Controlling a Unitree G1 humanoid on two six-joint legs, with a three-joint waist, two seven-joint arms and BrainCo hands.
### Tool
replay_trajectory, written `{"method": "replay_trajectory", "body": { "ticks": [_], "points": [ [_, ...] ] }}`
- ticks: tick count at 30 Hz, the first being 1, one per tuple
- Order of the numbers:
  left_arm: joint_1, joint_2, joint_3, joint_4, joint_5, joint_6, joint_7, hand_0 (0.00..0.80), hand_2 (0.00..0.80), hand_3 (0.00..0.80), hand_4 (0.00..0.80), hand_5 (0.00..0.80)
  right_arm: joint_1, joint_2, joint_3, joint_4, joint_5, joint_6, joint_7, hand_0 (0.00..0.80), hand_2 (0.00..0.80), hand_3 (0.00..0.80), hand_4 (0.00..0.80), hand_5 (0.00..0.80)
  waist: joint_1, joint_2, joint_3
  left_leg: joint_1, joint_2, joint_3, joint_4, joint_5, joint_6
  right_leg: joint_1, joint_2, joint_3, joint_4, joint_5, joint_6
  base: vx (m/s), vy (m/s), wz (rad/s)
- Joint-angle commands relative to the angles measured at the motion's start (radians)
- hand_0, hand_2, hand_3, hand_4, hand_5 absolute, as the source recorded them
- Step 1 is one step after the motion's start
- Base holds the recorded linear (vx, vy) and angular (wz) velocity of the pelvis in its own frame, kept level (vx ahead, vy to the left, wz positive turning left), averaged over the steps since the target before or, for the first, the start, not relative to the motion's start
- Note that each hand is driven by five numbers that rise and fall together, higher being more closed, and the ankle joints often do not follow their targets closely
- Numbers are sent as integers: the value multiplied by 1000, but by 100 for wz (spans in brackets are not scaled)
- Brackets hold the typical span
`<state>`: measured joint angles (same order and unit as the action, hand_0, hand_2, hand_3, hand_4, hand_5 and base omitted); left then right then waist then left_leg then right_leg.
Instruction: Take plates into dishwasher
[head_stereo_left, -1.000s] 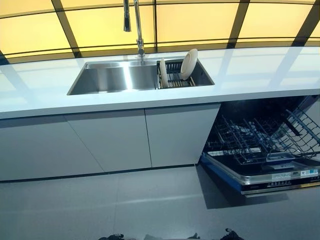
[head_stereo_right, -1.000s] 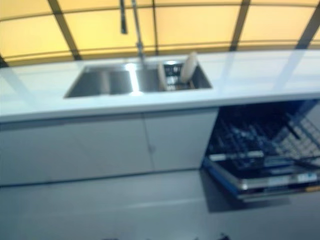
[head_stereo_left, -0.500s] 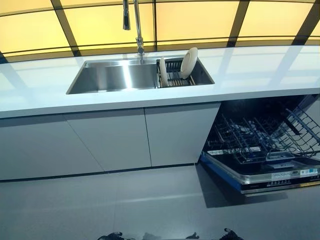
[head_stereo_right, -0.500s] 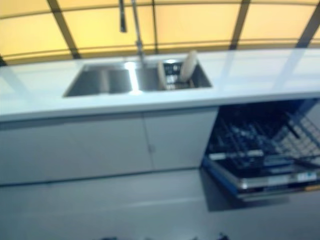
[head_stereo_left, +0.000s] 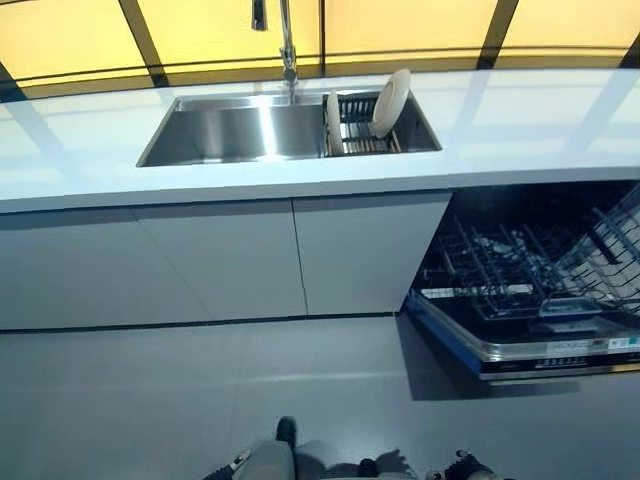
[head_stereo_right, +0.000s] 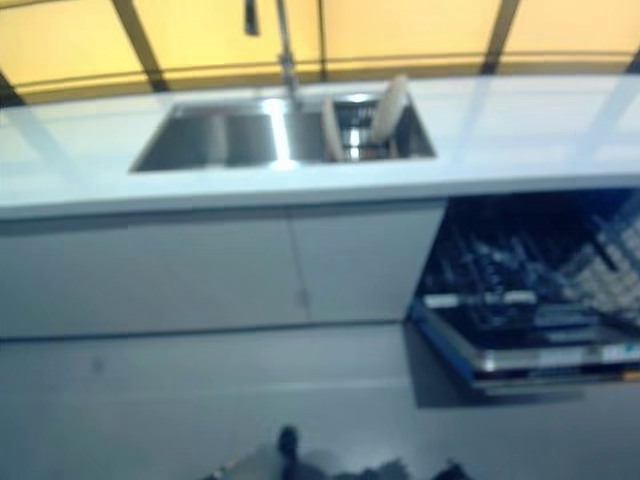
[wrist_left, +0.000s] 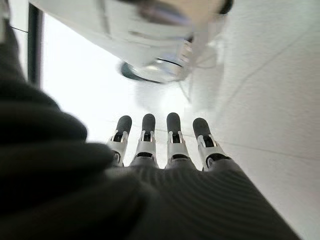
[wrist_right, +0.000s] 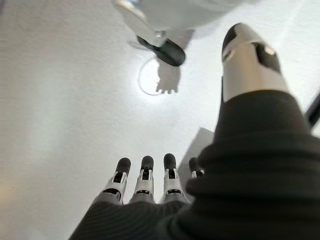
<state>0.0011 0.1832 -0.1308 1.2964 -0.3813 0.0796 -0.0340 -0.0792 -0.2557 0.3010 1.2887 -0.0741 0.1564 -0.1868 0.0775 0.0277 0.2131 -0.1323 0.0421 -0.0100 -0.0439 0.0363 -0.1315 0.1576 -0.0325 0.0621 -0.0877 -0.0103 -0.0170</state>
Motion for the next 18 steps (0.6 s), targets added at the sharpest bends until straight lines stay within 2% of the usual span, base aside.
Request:
{"method": "replay_trajectory", "body": {
  "ticks": [1,2,4,9,12,14,15,16,18],
  "points": [
    [35,5,12,-5,-33,4,23,0,0,0,0,0,-4,-23,-20,-3,-54,14,4,0,0,0,0,0,34,0,-38,-104,-45,21,39,155,81,161,40,39,145,-166,43,355,180,-67],
    [35,10,17,-2,-29,3,30,0,0,0,0,0,-3,-19,-22,5,-47,17,3,0,0,0,0,0,41,-3,-47,-93,-46,1,51,137,88,170,21,28,153,-177,52,362,167,-74],
    [33,23,17,1,-8,-3,30,0,0,0,0,0,6,-8,-32,15,-33,-4,3,0,0,0,0,0,47,-11,-67,-83,-52,-5,84,105,101,185,1,2,173,-193,59,393,169,-65],
    [2,48,2,-2,39,35,27,0,0,0,0,0,12,25,-36,11,-1,-18,-24,0,0,0,0,0,52,-29,-130,-32,-78,-21,83,75,143,173,-28,-38,189,-134,84,310,163,-22],
    [-21,53,-10,-3,45,44,24,0,0,0,0,0,3,27,-47,7,21,-20,-36,0,0,0,0,0,47,-48,-157,-23,-113,-14,87,52,169,174,-56,-45,199,-103,97,248,178,13],
    [-33,54,-19,0,63,46,22,0,0,0,0,0,2,29,-55,5,35,-18,-45,0,0,0,0,0,45,-56,-172,-23,-137,-9,93,40,188,160,-68,-45,247,-49,112,198,148,6],
    [-38,56,-28,1,71,48,25,0,0,0,0,0,3,30,-61,3,37,-22,-49,0,0,0,0,0,39,-58,-178,-15,-148,-10,95,31,199,124,-86,-52,326,11,126,228,150,2],
    [-40,58,-33,3,82,49,32,0,0,0,0,0,6,27,-68,-1,36,-32,-55,0,0,0,0,0,23,-47,-175,12,-149,-19,93,19,206,45,-85,-53,437,63,128,241,155,3],
    [-42,60,-33,2,92,53,38,0,0,0,0,0,8,23,-66,-7,40,-37,-49,0,0,0,0,0,2,-37,-165,44,-145,-28,91,8,206,-28,-70,-54,485,72,117,246,108,21]
  ]
}}
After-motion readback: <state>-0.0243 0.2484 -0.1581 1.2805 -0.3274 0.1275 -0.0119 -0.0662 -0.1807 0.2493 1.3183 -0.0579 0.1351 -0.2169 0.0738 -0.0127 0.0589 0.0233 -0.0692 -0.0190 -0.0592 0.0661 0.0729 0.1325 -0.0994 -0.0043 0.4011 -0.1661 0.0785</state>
